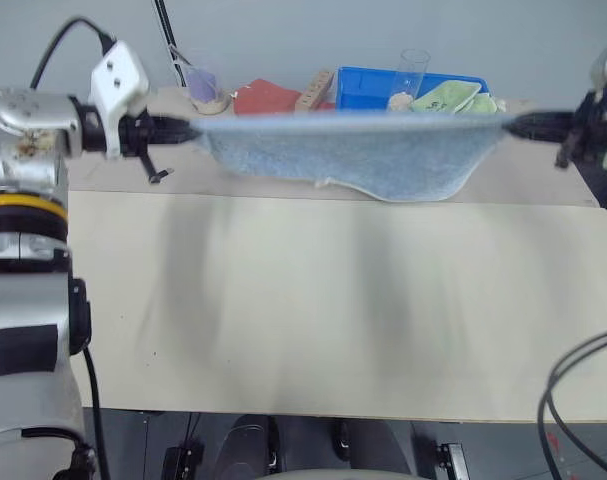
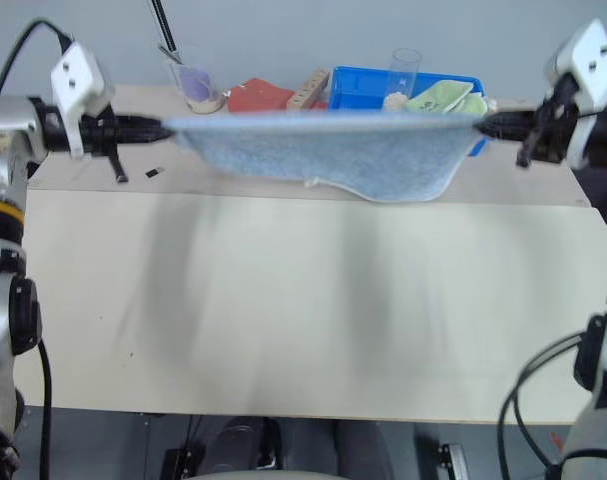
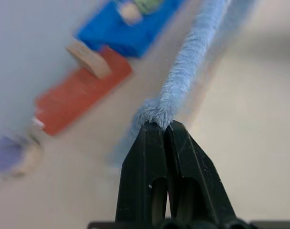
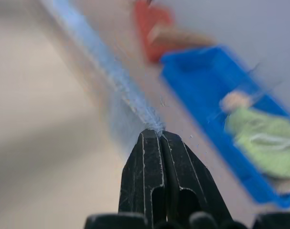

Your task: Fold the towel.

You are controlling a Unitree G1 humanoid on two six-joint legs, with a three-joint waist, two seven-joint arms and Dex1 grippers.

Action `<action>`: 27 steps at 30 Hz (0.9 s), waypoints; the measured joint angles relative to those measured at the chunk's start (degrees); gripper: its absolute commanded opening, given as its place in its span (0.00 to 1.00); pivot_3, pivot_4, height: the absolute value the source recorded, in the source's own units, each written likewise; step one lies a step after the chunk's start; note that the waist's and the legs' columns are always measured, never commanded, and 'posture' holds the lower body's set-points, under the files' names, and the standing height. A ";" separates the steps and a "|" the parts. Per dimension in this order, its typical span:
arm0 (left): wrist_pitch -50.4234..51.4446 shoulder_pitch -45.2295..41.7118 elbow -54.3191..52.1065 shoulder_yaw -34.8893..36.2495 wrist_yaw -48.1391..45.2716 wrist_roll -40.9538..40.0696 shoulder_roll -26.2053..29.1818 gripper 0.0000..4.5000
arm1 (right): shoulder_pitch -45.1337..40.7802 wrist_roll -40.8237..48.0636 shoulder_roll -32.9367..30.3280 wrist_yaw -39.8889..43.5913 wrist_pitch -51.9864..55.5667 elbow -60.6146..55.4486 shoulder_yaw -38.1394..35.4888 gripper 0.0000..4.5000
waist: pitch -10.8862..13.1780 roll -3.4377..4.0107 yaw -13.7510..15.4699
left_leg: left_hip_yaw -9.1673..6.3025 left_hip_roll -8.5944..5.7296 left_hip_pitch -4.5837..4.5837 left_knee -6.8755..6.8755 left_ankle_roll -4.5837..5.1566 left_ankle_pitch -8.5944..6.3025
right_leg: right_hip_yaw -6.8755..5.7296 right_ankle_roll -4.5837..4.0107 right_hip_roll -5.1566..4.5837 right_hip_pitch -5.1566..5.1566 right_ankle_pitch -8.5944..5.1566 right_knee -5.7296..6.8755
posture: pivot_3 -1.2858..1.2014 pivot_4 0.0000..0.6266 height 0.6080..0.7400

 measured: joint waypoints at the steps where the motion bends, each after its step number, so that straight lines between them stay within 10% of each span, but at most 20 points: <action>1: 1.35 3.65 -2.92 -0.30 -1.53 -0.16 0.14 0.00 | 3.98 0.36 -0.26 0.61 0.03 -3.01 -0.14 0.00 | 0.01 0.02 0.05 | 0.00 0.02 -0.15 0.19 0.00 0.00 | -0.02 0.01 -0.02 -0.09 0.00 0.04 | 0.52 0.24 0.46; 15: 19.98 42.27 -40.82 3.61 -3.52 -9.26 10.12 0.00 | 44.93 8.23 -8.00 3.65 10.62 -33.38 -8.14 0.00 | 0.04 -0.04 1.78 | -0.36 -0.25 0.14 1.48 0.91 -0.53 | -0.08 0.71 -0.68 0.24 -0.53 0.86 | 0.52 0.24 0.46; 27: 23.05 29.69 -33.34 0.94 -1.83 -8.40 7.87 0.00 | 26.42 8.17 -1.93 -3.23 19.96 -22.62 0.56 0.00 | 0.05 -0.06 2.01 | -0.17 -0.43 0.19 1.46 0.91 -0.52 | -0.08 0.25 -0.55 0.34 -0.29 0.88 | 0.52 0.24 0.46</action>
